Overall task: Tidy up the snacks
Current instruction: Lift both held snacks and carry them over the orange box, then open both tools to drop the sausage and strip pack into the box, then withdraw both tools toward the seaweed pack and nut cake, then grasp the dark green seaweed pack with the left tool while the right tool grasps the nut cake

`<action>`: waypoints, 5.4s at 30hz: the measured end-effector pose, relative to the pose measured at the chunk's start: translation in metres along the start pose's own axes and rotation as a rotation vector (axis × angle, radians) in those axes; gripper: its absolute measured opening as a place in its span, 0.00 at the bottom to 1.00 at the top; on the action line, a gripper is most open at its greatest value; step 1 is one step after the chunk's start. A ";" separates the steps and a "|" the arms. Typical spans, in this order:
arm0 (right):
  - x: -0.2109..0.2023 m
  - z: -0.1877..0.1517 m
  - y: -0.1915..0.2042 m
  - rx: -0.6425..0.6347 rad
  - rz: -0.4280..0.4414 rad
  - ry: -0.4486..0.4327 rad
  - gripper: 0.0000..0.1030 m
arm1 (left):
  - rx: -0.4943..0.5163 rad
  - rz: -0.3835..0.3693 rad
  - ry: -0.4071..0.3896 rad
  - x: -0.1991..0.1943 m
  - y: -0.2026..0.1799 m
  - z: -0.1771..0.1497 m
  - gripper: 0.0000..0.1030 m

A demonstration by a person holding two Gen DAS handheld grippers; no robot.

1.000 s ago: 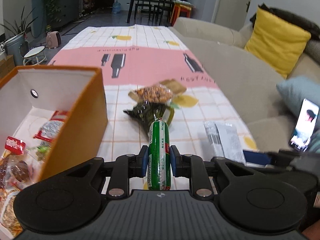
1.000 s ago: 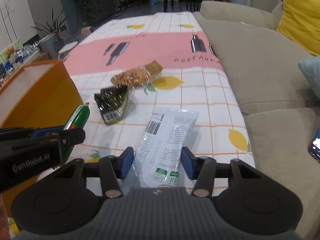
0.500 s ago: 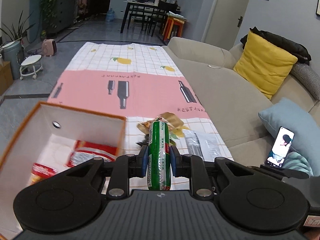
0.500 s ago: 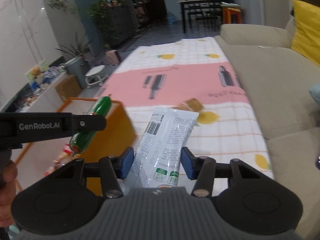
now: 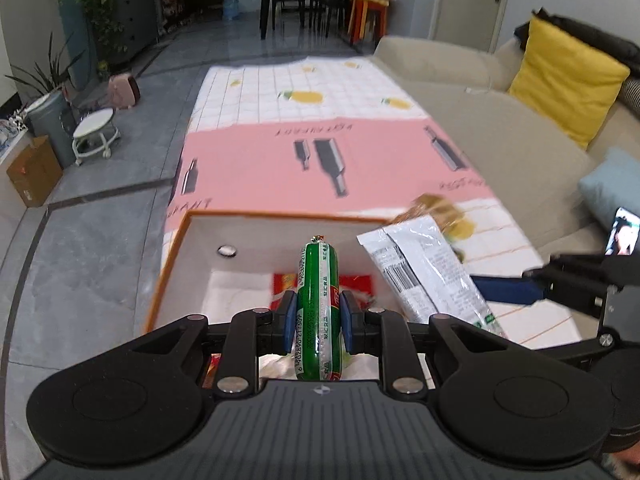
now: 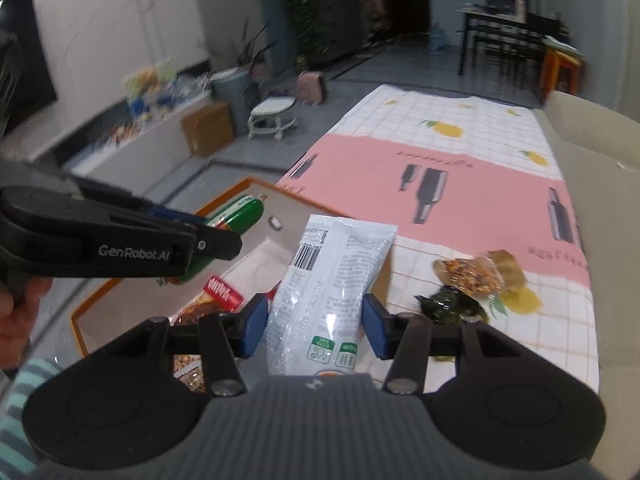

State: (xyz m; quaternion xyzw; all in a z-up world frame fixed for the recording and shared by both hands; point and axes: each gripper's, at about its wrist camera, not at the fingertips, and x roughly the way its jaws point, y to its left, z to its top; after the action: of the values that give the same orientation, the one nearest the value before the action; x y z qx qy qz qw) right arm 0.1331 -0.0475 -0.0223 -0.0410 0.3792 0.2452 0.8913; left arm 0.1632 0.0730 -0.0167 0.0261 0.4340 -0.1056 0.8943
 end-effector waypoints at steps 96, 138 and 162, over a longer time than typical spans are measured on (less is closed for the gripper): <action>-0.043 -0.108 -0.114 0.125 -0.287 -0.132 0.80 | 0.007 -0.037 -0.165 0.025 -0.137 -0.043 0.63; 0.086 -0.065 -0.228 -0.009 -0.205 -0.031 0.53 | 0.148 0.033 0.017 0.200 -0.150 0.012 0.74; 0.145 -0.027 -0.239 0.171 -0.117 -0.032 0.00 | 0.041 -0.007 0.073 0.207 -0.139 0.012 0.54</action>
State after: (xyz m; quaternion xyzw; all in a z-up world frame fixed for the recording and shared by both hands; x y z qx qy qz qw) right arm 0.3130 -0.2049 -0.1691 0.0172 0.3817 0.1600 0.9102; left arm 0.2673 -0.0984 -0.1650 0.0470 0.4642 -0.1165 0.8768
